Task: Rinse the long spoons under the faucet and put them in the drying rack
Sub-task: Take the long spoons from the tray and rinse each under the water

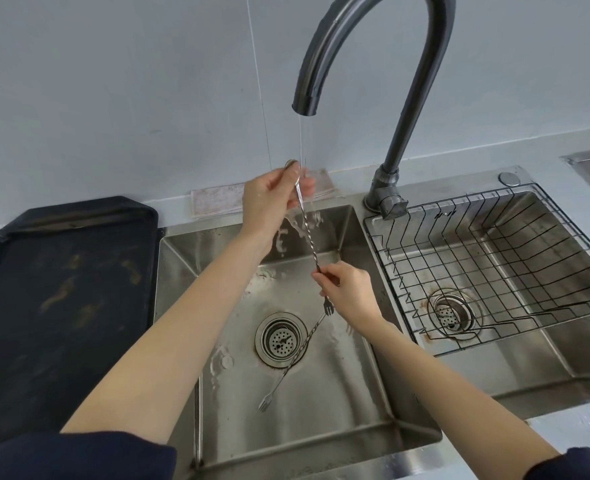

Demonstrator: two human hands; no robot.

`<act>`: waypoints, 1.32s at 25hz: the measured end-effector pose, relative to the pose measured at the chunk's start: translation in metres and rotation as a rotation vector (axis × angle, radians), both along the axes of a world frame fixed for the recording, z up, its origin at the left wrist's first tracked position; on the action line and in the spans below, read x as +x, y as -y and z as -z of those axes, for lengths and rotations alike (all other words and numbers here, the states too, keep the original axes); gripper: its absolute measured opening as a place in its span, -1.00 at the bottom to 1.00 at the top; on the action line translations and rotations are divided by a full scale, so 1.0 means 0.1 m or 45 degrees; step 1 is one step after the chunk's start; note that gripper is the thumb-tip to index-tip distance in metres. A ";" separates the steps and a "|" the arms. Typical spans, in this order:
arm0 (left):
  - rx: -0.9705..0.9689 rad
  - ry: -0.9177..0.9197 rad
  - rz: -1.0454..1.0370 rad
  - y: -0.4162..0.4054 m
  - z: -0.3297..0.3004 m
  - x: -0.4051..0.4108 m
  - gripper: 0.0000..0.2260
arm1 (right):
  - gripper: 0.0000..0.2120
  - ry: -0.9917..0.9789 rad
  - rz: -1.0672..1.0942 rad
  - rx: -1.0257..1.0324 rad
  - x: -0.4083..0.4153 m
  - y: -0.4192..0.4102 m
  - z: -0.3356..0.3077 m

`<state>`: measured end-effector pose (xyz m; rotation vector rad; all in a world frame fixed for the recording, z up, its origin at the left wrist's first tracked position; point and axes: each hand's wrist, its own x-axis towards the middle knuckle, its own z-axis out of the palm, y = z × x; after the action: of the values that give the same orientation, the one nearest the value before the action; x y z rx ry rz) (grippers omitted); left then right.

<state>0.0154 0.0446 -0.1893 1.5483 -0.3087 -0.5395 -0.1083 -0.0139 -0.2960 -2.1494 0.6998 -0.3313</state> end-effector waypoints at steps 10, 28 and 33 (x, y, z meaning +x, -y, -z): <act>-0.021 -0.038 -0.048 0.01 -0.01 0.01 -0.75 | -0.83 -0.001 -0.051 -0.093 0.01 -0.02 -0.02; 0.252 0.098 0.233 0.05 0.32 -0.17 -0.78 | -0.79 0.027 0.195 -0.034 0.06 0.01 -0.18; 0.255 0.064 0.230 0.02 0.34 -0.14 -0.78 | -0.81 0.020 0.172 -0.058 0.05 0.03 -0.12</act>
<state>0.0010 0.0423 -0.2231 1.7396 -0.4468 -0.6905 -0.1029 -0.0171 -0.2844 -2.1443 0.8379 -0.4394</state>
